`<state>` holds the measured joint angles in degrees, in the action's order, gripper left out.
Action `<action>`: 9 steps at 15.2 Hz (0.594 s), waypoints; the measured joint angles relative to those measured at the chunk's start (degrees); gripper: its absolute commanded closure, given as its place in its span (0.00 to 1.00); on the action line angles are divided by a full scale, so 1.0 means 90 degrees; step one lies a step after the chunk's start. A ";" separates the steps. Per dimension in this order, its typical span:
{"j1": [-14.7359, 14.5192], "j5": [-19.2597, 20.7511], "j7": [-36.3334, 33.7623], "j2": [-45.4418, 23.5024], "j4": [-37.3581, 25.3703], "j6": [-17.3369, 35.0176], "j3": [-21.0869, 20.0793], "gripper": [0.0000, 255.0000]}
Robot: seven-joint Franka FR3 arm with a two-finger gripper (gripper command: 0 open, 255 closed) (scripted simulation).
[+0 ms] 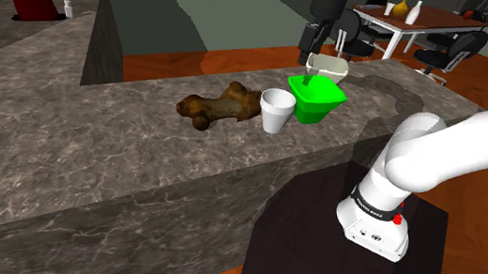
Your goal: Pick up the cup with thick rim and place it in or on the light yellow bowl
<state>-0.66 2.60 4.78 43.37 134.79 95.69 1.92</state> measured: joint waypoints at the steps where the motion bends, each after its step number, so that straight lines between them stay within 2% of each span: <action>1: 0.0000 0.0000 0.0000 0.0000 0.0000 0.0000 0.0000 0.00; 4: -0.0013 0.0014 -0.0173 -0.0185 0.0257 0.0415 -0.0139 0.00; 9: -0.0020 0.0097 -0.0577 -0.0688 0.0898 0.1498 -0.0434 0.00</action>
<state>-0.83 3.47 -0.42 37.18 142.87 109.18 -1.99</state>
